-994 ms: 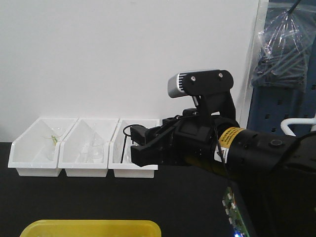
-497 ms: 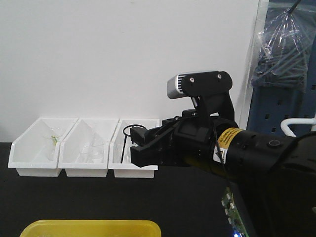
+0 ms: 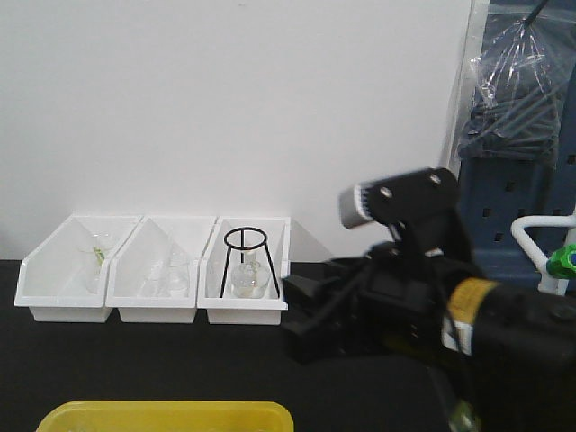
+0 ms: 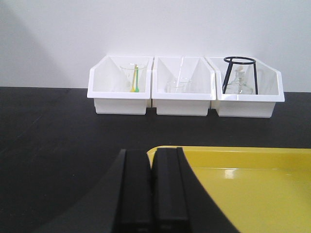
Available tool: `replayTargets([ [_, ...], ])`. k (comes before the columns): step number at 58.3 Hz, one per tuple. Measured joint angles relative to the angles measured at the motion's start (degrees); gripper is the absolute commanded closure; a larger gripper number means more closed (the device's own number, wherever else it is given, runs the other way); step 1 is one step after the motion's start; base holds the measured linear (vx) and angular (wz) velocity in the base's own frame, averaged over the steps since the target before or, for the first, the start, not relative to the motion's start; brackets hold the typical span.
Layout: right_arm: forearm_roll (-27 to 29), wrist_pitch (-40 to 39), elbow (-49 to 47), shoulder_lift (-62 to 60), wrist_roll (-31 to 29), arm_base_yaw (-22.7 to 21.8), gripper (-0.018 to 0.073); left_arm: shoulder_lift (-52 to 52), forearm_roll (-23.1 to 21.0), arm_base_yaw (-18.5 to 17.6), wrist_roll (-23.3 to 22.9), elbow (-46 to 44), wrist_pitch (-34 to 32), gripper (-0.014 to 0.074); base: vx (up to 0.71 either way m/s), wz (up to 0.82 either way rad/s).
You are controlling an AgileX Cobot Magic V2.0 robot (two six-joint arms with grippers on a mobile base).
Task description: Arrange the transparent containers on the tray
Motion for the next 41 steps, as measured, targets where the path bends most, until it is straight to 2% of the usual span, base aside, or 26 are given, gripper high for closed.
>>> replayTargets([
  [5,1.1,0.0,6.9,-6.9,-0.5,-2.9,0.0471,0.0,0.0,0.0,0.0,0.0,0.0,0.0603,0.00,0.00],
  [10,2.7,0.0,16.0,-15.8,-1.2,-7.9,0.0575,0.0,0.0,0.0,0.0,0.0,0.0,0.0603,0.00,0.00],
  [18,3.0,0.1,27.3,-29.5,-1.5,-18.1,0.0573,0.0,0.0,0.0,0.0,0.0,0.0,0.0603,0.00,0.00],
  [21,2.7,0.1,31.7,-35.9,-1.8,-23.3,0.0572,0.0,0.0,0.0,0.0,0.0,0.0,0.0603,0.00,0.00],
  [30,2.5,0.8,43.6,-50.6,-5.2,-34.2,0.0572,0.0,0.0,0.0,0.1,0.0,0.0,0.0603,0.00,0.00],
  [34,2.5,1.2,48.0,-55.5,-6.5,-36.2,0.0572,0.0,0.0,0.0,0.1,0.0,0.0,0.0603,0.00,0.00],
  [41,2.5,1.6,56.1,-64.4,-7.5,-36.9,0.0572,0.0,0.0,0.0,0.1,0.0,0.0,0.0603,0.00,0.00],
])
